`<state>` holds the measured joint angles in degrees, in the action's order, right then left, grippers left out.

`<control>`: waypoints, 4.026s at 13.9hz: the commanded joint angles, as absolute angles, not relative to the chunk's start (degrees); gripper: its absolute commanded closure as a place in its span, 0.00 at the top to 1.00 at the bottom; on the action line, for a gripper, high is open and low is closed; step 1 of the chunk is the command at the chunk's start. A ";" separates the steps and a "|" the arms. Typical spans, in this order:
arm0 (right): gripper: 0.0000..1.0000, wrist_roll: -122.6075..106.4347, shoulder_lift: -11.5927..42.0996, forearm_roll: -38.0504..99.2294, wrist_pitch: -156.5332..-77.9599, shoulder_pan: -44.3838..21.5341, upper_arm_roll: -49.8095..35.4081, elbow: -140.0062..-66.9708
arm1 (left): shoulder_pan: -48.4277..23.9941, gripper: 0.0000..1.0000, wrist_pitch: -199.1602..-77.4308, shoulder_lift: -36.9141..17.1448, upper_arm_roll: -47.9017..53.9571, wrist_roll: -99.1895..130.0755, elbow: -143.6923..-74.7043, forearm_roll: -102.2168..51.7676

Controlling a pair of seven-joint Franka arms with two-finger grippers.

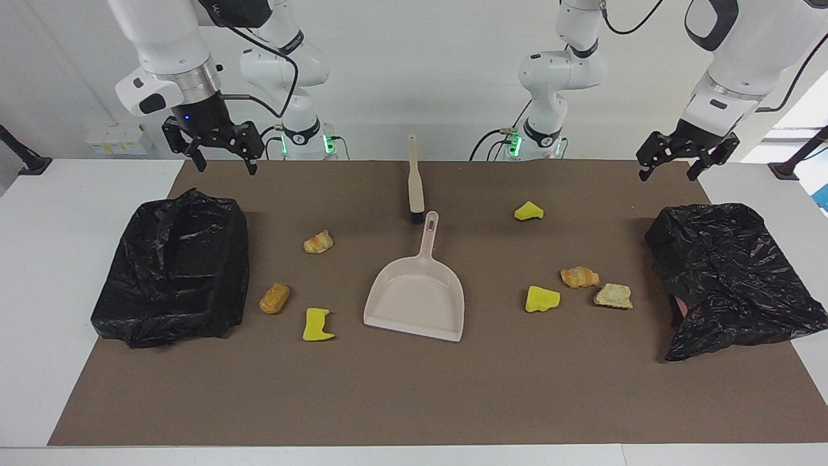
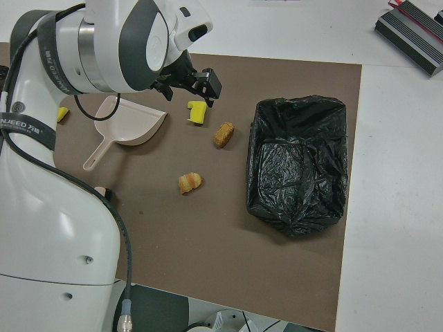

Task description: Sweep and dump trash in bin

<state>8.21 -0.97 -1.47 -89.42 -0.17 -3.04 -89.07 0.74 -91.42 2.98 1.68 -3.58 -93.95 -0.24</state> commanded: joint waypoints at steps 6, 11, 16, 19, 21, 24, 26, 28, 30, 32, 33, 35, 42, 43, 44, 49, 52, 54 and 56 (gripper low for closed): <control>1.00 6.51 -0.53 0.09 -88.07 0.26 -3.08 -87.98 | 0.18 1.00 -91.49 4.13 1.23 -9.40 -95.19 -1.32; 1.00 6.50 -0.44 0.09 -87.98 0.26 -2.90 -87.98 | 0.18 1.00 -91.49 4.04 1.41 -10.11 -94.92 -1.23; 1.00 7.21 -0.97 0.18 -88.24 0.09 -3.16 -89.03 | -1.49 1.00 -90.88 5.18 1.49 -10.28 -96.84 -1.32; 1.00 7.29 -0.53 0.00 -88.24 -0.61 -3.25 -88.86 | -5.35 1.00 -91.06 6.59 1.49 -10.02 -99.58 -1.32; 1.00 8.51 -0.09 -0.18 -89.81 -0.96 -3.78 -88.86 | -8.33 1.00 -91.14 7.99 1.49 -9.58 -101.94 -1.32; 0.98 10.63 0.96 -0.09 -91.75 -3.51 -3.78 -89.03 | -13.87 1.00 -91.23 10.36 1.49 -9.14 -105.37 -1.41; 0.97 13.68 2.88 0.00 -92.63 -5.79 -3.78 -88.77 | -18.52 1.00 -91.76 12.38 1.49 -4.60 -108.70 -2.19; 0.98 19.40 5.52 -0.09 -95.70 -9.21 -3.78 -88.68 | -23.00 1.00 -92.98 15.02 1.49 -1.51 -112.39 -2.98; 0.98 21.70 9.47 -0.79 -97.81 -13.08 -3.78 -87.29 | -27.14 1.00 -95.26 17.39 1.49 1.04 -116.52 -3.16; 1.00 24.16 13.78 -0.79 -100.27 -15.46 -3.87 -85.26 | -30.92 1.00 -99.21 19.76 1.49 3.16 -121.96 -3.16; 1.00 25.65 16.23 -0.88 -100.37 -18.34 -3.69 -83.95 | -32.24 1.00 -101.75 21.08 1.49 4.47 -124.78 -3.43; 1.00 30.65 19.06 -0.79 -102.73 -20.30 -3.78 -83.24 | -34.18 1.00 -103.79 21.45 1.58 5.18 -127.60 -3.60; 1.00 45.85 31.81 -0.88 -104.67 -31.36 -3.78 -74.00 | -43.49 1.00 -115.38 21.80 1.58 9.92 -138.41 -3.78; 1.00 47.18 32.51 -0.88 -104.85 -32.25 -3.78 -74.44 | -45.07 1.00 -117.49 21.88 1.58 11.50 -140.25 -3.78; 1.00 47.55 32.69 -0.62 -104.94 -33.13 -3.78 -74.79 | -46.91 1.00 -119.34 21.88 1.58 13.17 -141.67 -3.78; 1.00 47.99 30.33 0.96 -107.92 -33.14 -3.78 -83.13 | -54.74 1.00 -129.02 20.92 1.58 21.96 -148.01 -3.78; 1.00 49.04 30.24 2.02 -109.24 -33.57 -3.78 -86.12 | -60.98 1.00 -132.79 18.38 1.58 33.62 -147.83 -3.78; 0.94 49.22 29.80 1.93 -109.25 -33.57 -3.69 -87.10 | -62.75 1.00 -137.18 15.05 1.58 37.09 -147.31 -3.78; 0.70 49.31 29.88 1.93 -109.16 -33.49 -3.69 -87.01 | -63.63 1.00 -138.43 12.15 1.67 38.75 -145.12 -3.78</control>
